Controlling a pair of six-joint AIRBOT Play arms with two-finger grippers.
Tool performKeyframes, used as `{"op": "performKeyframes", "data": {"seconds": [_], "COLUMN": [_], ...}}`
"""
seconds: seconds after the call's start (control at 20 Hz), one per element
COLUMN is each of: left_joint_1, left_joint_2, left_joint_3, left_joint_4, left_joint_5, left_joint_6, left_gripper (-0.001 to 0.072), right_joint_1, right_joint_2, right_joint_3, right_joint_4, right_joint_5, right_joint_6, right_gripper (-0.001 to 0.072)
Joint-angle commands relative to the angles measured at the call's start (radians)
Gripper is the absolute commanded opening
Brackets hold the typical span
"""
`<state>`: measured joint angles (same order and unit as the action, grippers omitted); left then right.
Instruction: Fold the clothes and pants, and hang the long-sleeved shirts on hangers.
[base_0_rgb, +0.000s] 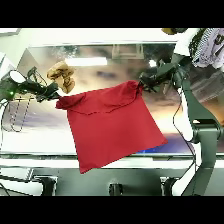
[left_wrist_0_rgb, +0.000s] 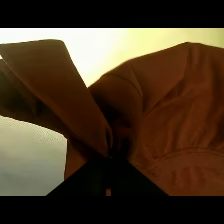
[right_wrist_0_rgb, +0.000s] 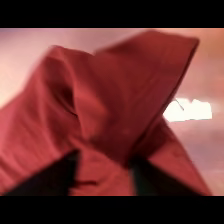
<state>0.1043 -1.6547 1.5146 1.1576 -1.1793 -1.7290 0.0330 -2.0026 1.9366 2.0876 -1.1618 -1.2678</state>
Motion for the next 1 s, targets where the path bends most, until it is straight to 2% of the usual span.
{"op": "performKeyframes", "data": {"seconds": [0.0,0.25,0.35,0.45,0.7,0.85,0.95], "left_joint_1": [0.000,0.008,0.007,0.006,0.006,0.006,0.006], "left_joint_2": [-0.034,-0.020,-0.020,-0.020,-0.020,-0.020,-0.021], "left_joint_3": [0.000,0.002,0.002,0.002,0.002,0.002,0.002], "left_joint_4": [-0.018,-0.018,-0.018,-0.018,-0.018,-0.018,-0.018], "left_joint_5": [-0.003,-0.077,-0.097,-0.097,-0.112,-0.115,-0.114], "left_joint_6": [0.002,0.074,0.084,0.084,0.084,0.084,0.084], "left_gripper": [0.0014,0.0014,0.0014,0.0014,0.0014,0.0014,0.0014], "right_joint_1": [-0.072,-0.320,-0.405,-0.460,-0.522,-0.521,-0.521], "right_joint_2": [-0.006,0.190,0.279,0.385,0.603,0.634,0.634], "right_joint_3": [0.005,-0.023,-0.134,-0.356,-0.957,-1.138,-1.197], "right_joint_4": [0.013,-0.038,-0.011,-0.005,-0.017,-0.016,-0.020], "right_joint_5": [-0.183,-0.442,-0.513,-0.491,-0.313,-0.215,-0.203], "right_joint_6": [-0.112,-0.287,-0.323,-0.373,-0.502,-0.534,-0.562], "right_gripper": [0.0481,0.0468,0.0477,0.0478,0.0477,0.0476,0.0474]}}
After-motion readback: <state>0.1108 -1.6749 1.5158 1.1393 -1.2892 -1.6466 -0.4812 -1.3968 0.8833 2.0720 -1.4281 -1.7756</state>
